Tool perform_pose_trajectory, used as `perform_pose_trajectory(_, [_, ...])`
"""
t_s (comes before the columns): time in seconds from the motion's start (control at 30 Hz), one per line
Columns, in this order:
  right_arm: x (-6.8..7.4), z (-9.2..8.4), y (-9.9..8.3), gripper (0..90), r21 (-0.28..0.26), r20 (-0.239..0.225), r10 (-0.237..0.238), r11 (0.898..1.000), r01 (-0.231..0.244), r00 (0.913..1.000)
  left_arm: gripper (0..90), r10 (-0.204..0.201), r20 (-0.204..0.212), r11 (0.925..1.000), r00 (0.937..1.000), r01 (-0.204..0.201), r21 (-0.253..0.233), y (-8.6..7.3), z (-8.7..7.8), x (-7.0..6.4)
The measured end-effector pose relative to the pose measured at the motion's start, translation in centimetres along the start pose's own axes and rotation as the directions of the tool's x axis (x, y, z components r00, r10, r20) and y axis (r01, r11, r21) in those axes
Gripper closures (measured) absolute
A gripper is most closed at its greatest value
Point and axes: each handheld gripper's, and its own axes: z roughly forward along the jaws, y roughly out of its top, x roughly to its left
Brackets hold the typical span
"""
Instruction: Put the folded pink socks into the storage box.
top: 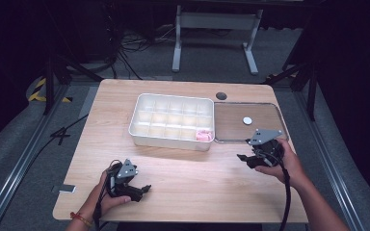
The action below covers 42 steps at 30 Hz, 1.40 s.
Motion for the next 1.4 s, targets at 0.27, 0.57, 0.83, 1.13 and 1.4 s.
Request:
perform_pose_trajectory(0.27, [0.2,-0.1,-2.5,36.9,0.010,0.001,0.022,1.000,-0.022,0.9998,11.2,-0.012,0.006,0.9999,0.9999,0.012,0.000,0.0,0.0,-0.1])
perform_pose_trajectory(0.57, [0.6,-0.4,-5.5,30.8,0.013,0.026,0.059,0.998,-0.060,0.9979,10.8,-0.011,0.005,0.9999,0.9999,0.011,0.006,0.1,0.0,0.0])
perform_pose_trajectory(0.83, [0.9,-0.7,-8.3,27.8,0.023,0.022,0.096,0.995,-0.097,0.9951,10.7,-0.013,0.003,0.9999,0.9999,0.013,-0.001,0.1,0.1,0.0])
perform_pose_trajectory(1.13, [0.7,-1.1,-12.0,27.9,-0.008,0.029,0.187,0.982,-0.187,0.9819,10.7,-0.011,0.005,0.9999,0.9999,0.011,-0.003,0.1,0.1,0.0])
perform_pose_trajectory(1.4, [0.8,-1.1,-14.8,24.6,-0.045,0.002,0.273,0.961,-0.272,0.9621,10.6,-0.012,0.006,0.9999,0.9999,0.012,-0.003,0.1,0.2,0.0])
